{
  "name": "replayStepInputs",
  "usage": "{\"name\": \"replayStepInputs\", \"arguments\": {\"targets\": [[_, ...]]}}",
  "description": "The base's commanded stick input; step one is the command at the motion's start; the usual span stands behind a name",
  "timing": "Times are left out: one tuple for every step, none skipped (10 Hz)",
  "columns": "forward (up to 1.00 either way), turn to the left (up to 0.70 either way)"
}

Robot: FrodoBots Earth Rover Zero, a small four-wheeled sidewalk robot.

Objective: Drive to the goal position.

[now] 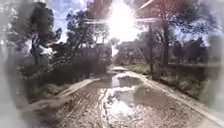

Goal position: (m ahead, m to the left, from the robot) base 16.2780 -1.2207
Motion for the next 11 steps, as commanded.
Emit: {"name": "replayStepInputs", "arguments": {"targets": [[0.7,0.0],[0.7,0.0],[0.7,0.0],[0.7,0.0],[0.7,0.0],[0.7,0.0],[0.7,0.0],[0.7,0.0],[0.7,0.0],[0.7,0.0],[0.7,0.0]]}}
